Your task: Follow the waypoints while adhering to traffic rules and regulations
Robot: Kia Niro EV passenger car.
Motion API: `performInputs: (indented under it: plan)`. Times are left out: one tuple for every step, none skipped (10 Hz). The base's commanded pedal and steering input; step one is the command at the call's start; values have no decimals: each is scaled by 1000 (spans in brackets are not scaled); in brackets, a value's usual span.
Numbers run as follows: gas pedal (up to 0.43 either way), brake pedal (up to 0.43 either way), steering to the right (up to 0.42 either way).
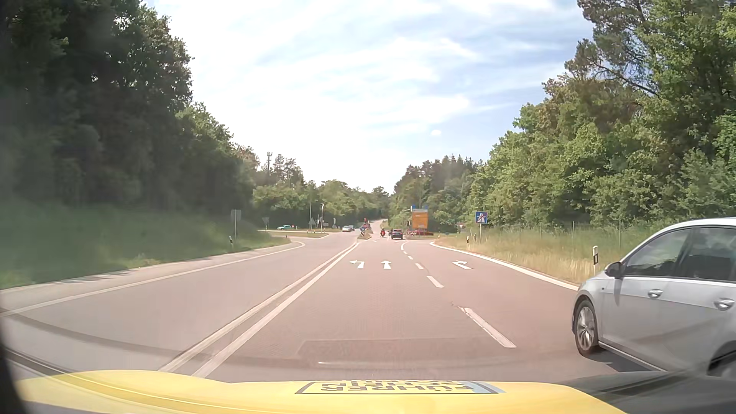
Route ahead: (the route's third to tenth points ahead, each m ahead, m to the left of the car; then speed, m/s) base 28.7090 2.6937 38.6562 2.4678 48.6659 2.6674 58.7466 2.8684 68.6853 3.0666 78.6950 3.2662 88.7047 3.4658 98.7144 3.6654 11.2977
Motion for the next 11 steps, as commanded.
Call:
performInputs:
  plan:
    - [0, 171, -3]
    - [0, 171, -3]
    - [0, 171, -3]
    - [0, 171, -3]
    - [0, 171, -3]
    - [0, 177, -2]
    - [0, 171, -2]
    - [0, 171, -2]
    - [0, 171, -2]
    - [0, 171, -2]
    - [0, 171, -2]
